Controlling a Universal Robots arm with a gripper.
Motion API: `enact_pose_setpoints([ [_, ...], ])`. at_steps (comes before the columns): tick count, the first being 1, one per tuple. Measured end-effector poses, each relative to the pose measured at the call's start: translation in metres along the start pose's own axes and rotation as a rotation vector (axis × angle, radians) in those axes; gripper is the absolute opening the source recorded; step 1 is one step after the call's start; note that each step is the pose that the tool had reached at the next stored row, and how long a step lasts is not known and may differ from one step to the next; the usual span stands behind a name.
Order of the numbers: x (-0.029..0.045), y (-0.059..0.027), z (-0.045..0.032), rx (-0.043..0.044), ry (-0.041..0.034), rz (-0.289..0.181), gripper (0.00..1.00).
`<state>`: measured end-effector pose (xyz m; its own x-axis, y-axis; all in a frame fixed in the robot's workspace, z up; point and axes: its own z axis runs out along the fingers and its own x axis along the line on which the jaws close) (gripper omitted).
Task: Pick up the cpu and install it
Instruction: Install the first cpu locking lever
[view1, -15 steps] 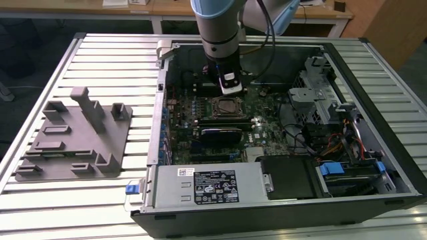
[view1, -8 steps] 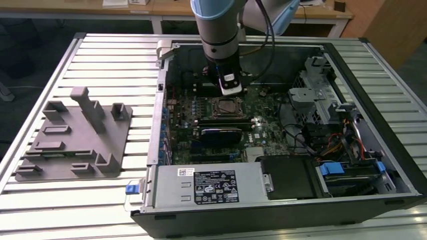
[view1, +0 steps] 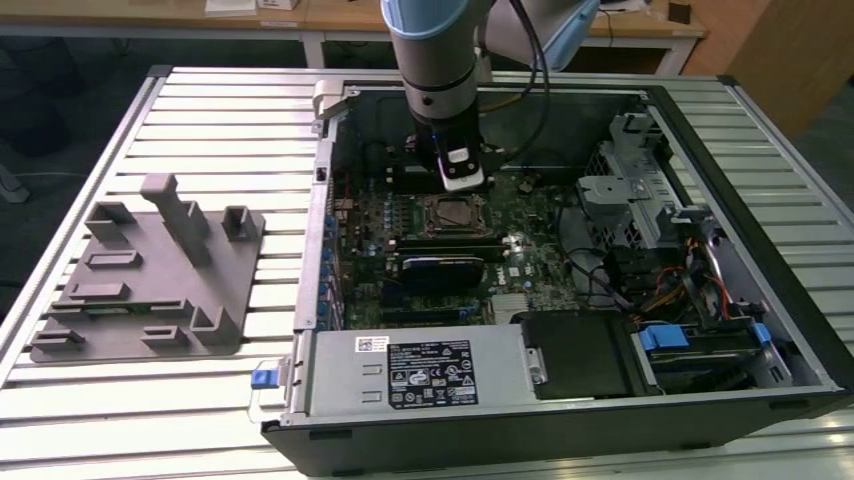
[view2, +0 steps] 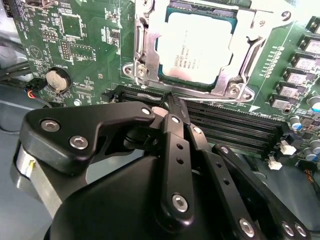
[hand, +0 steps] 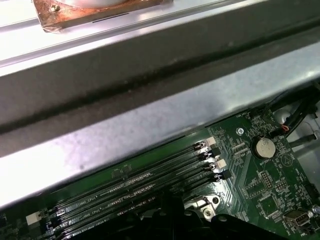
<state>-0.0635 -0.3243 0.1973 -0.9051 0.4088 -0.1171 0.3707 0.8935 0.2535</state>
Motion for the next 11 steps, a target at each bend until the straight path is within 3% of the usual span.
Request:
enact_pose_setpoints([
  [11,0.0003,-0.0005,0.0018,-0.0022,0.0046,-0.018,0.11],
])
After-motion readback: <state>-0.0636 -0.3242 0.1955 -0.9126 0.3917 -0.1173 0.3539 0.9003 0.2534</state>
